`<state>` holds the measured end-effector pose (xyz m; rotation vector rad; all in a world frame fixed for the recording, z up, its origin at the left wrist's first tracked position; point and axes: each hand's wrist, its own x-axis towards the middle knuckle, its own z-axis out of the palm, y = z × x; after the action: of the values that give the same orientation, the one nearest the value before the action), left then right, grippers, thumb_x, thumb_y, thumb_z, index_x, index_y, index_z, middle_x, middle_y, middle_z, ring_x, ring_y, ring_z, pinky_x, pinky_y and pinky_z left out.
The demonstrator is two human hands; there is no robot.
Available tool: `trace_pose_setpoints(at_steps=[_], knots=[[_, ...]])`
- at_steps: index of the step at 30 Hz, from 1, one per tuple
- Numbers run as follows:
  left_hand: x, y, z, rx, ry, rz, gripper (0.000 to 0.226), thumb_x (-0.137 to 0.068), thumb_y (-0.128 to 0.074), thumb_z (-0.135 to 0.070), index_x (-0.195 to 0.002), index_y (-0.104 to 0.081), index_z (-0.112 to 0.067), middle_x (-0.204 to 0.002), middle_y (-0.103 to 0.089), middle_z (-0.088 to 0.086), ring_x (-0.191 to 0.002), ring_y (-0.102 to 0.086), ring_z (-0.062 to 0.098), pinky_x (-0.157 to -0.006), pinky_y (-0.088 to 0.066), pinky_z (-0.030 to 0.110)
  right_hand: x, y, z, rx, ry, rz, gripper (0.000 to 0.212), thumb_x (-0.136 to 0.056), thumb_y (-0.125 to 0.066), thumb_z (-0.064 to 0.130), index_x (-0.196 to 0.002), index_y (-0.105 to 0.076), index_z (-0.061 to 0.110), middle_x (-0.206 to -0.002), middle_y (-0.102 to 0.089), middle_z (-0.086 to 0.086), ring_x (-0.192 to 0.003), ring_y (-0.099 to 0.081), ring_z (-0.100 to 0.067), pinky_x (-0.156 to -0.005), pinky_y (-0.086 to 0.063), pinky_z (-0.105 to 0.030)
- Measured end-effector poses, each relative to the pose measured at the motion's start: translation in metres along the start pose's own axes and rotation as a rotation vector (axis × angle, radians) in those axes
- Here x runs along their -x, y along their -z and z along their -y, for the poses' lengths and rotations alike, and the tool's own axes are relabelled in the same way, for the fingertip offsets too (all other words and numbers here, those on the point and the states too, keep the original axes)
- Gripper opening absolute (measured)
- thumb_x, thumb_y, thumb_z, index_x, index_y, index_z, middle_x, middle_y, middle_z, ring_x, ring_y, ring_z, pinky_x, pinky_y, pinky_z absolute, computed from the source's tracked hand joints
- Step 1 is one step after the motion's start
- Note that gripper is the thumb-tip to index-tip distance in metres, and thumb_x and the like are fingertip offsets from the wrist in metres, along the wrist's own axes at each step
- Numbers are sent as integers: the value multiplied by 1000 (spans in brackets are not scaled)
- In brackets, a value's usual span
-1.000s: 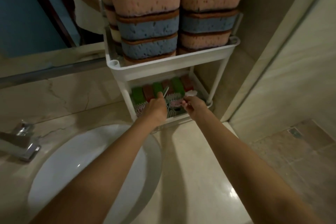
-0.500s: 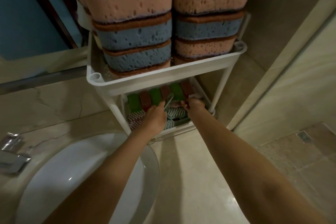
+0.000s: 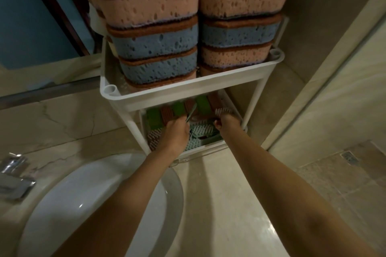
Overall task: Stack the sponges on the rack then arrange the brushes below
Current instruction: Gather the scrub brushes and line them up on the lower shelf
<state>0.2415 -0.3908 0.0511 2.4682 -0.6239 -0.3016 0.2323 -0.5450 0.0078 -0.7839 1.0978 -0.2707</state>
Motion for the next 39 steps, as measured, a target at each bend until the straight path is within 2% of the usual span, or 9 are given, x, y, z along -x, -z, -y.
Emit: trace_pose_setpoints(at_steps=[4,8,15,19,21,24,28,32,39], knots=[[8,4,-11,129,-66,-100,26,-95,-49,-16,-106,-68,-4,-108,-69,16,-103,-63,28,-85,-47,28,16,5,-10,554,372,-61,28,-89,-48,11,-111,-60,-3,-100,-64,-17,-84,-63,-29,-79,-49,-39],[17,13,-19,411,-78,-152,12,-86,-61,-7,-83,-72,-7,-93,-69,6,-90,-63,16,-82,-48,28,47,13,-13,976,782,205,20,-85,-56,4,-98,-71,5,-104,-70,-12,-99,-62,-23,-78,-43,-22],[18,19,-21,820,225,-212,37,-96,-49,-23,-66,-63,-5,-70,-68,7,-63,-60,10,-67,-49,27,77,20,-11,1331,745,685,45,-80,-67,9,-124,-59,11,-129,-55,-8,-114,-52,-19,-93,-42,-29],[11,25,-25,1192,404,-226,37,-93,-53,-31,-63,-47,-11,-42,-55,-7,-57,-57,10,-74,-47,30,82,19,-16,1403,906,667,28,-84,-65,15,-110,-65,5,-110,-66,-15,-89,-57,-18,-70,-37,-24],[9,27,-21,1302,436,-205,29,-94,-52,-30,-72,-47,-12,-56,-55,0,-60,-57,11,-77,-48,32,83,21,-14,1485,1034,531,28,-84,-62,17,-109,-61,3,-106,-65,-18,-95,-61,-30,-72,-44,-32],[12,24,-9,1047,448,-158,22,-96,-44,-26,-89,-52,-7,-81,-56,8,-74,-57,18,-73,-50,31,83,27,-4,1670,1076,304,37,-87,-57,18,-121,-48,6,-117,-58,-19,-113,-52,-33,-84,-46,-39],[23,24,9,826,463,-59,12,-95,-50,-13,-86,-54,-5,-64,-49,7,-37,-50,8,-36,-44,17,71,39,2,1808,1066,223,36,-89,-51,11,-123,-41,7,-121,-57,-17,-124,-41,-30,-87,-46,-41],[25,22,1,894,383,94,12,-91,-57,-9,-98,-58,0,-67,-58,11,-36,-57,3,-41,-49,15,62,43,4,1859,1087,173,37,-89,-49,11,-125,-38,7,-125,-56,-16,-126,-38,-30,-86,-48,-42],[0,1,-7,817,393,-66,16,-94,-50,-3,-108,-56,2,-74,-60,16,-31,-55,-1,-39,-46,9,47,42,11,1852,1042,287,42,-92,-48,20,-132,-39,13,-137,-49,-14,-132,-36,-32,-102,-42,-43]])
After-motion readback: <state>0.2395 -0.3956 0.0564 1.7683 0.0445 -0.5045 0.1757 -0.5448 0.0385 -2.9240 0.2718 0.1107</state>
